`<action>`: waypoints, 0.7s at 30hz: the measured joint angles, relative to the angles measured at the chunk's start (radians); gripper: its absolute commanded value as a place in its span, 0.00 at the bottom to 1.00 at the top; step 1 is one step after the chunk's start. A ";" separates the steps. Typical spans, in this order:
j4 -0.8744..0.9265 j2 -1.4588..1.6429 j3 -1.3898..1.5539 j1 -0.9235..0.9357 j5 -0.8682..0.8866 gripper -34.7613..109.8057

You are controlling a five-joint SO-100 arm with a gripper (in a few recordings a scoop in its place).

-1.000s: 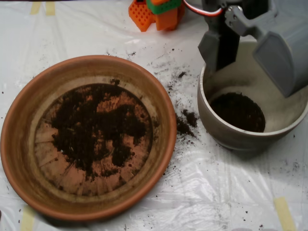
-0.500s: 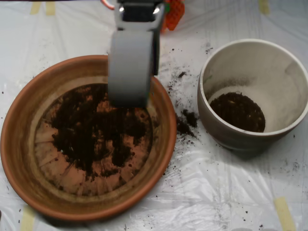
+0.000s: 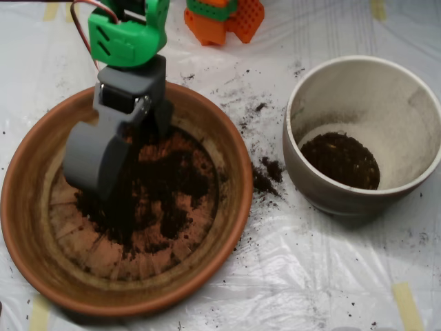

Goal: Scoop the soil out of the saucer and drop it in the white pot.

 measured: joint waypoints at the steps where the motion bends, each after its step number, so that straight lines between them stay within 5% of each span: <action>1: 0.000 -0.041 -0.002 0.011 0.002 0.60; 21: 0.063 -0.491 -0.405 0.069 -0.035 0.51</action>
